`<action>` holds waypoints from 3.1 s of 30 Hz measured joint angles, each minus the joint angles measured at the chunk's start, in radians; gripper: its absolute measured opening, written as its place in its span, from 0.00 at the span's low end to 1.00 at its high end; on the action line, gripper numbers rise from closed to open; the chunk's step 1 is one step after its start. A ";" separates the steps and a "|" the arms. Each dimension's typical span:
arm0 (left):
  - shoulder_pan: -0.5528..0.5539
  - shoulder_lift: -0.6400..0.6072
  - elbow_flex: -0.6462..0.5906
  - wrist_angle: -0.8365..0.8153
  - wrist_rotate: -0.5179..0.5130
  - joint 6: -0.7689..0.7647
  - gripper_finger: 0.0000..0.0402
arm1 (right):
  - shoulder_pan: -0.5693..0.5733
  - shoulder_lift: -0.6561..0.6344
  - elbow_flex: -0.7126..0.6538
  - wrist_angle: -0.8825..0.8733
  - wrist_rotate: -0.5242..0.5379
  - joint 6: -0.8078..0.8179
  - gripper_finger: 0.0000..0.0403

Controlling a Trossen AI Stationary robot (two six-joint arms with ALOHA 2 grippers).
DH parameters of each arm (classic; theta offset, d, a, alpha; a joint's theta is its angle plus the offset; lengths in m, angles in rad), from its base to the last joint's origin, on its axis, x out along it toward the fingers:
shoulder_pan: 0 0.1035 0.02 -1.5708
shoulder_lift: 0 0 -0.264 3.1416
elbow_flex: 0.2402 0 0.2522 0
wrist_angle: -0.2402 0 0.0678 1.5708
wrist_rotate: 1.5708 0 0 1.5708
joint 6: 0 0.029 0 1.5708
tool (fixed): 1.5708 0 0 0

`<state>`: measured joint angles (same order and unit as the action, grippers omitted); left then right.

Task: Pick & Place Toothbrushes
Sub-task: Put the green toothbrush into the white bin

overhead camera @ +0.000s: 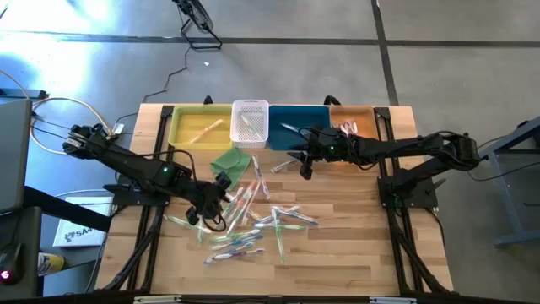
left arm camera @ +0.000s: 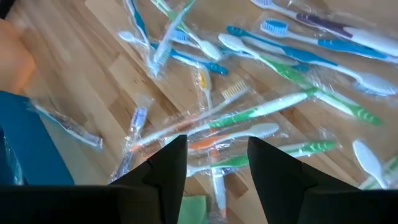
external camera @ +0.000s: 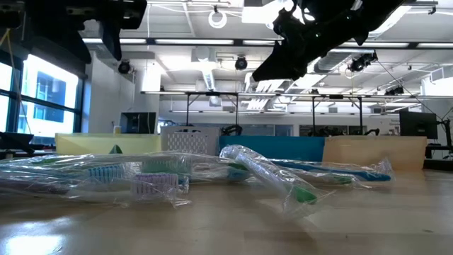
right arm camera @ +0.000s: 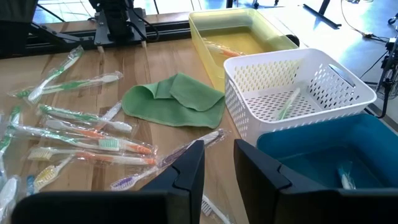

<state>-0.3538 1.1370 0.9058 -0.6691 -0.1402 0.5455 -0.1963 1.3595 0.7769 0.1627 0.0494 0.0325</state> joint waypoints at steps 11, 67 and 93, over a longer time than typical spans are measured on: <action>0.000 0.000 0.000 0.026 0.050 -0.014 0.41 | 0.000 0.000 0.000 0.000 0.000 -0.002 0.20; -0.282 0.313 0.000 -0.142 0.152 -0.669 0.41 | 0.000 0.000 0.000 -0.025 -0.001 -0.002 0.20; -0.280 0.418 0.000 -0.109 0.129 -0.769 0.41 | 0.034 0.000 0.000 -0.024 -0.002 -0.001 0.20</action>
<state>-0.6342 1.5551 0.9058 -0.7782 -0.0109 -0.2234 -0.1627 1.3598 0.7766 0.1383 0.0478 0.0319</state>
